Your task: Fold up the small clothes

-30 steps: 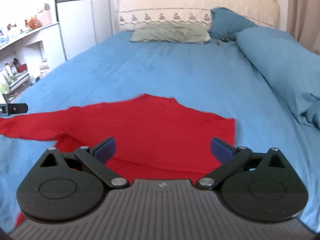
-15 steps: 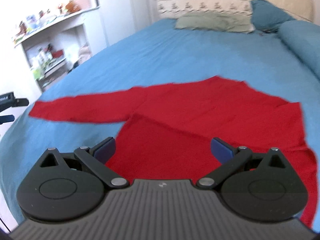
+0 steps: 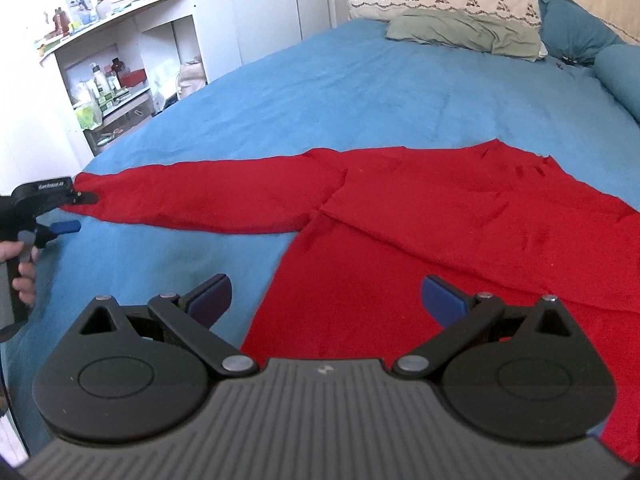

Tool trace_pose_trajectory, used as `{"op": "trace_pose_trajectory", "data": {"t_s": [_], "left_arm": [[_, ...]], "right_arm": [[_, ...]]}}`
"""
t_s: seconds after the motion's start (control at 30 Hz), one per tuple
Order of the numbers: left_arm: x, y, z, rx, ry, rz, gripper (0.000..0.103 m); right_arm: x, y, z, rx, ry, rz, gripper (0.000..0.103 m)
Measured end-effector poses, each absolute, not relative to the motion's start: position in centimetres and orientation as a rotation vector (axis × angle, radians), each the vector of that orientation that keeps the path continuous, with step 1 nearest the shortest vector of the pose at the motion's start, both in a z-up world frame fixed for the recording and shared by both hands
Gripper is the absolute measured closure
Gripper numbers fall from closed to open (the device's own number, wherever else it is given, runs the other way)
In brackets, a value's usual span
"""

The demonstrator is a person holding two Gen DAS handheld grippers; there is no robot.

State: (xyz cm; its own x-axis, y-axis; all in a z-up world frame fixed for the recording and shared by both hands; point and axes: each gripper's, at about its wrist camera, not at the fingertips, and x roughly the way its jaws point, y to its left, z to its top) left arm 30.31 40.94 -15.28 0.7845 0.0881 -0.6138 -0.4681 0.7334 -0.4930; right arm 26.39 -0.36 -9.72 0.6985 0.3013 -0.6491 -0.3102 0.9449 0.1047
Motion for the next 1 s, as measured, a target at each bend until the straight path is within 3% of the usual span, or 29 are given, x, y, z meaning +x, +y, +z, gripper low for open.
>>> {"op": "trace_pose_trajectory", "data": {"t_s": [0.03, 0.13, 0.2, 0.23, 0.4, 0.63, 1.0], "left_arm": [[30.7, 41.1, -15.4, -0.689, 0.593, 0.327, 0.037], [31.7, 41.3, -15.6, -0.66, 0.6, 0.341, 0.054], [32.1, 41.3, -15.7, -0.62, 0.615, 0.365, 0.091], [32.3, 41.5, -15.8, -0.611, 0.625, 0.374, 0.096], [32.0, 41.7, -15.6, -0.617, 0.623, 0.363, 0.098], [32.0, 38.5, -11.2, -0.476, 0.574, 0.312, 0.098], [34.8, 20.9, 0.3, -0.195, 0.43, -0.019, 0.098]], "right_arm": [[26.6, -0.2, -10.0, -0.015, 0.724, 0.339, 0.0], [27.2, 0.1, -10.6, -0.022, 0.732, 0.334, 0.0], [27.6, 0.2, -11.1, -0.024, 0.738, 0.33, 0.0], [27.8, 0.2, -11.3, -0.023, 0.74, 0.331, 0.0], [28.2, 0.2, -12.0, -0.023, 0.745, 0.325, 0.0], [28.1, -0.5, -11.4, -0.012, 0.717, 0.309, 0.0], [28.4, -6.1, -7.4, 0.019, 0.677, 0.249, 0.0]]}}
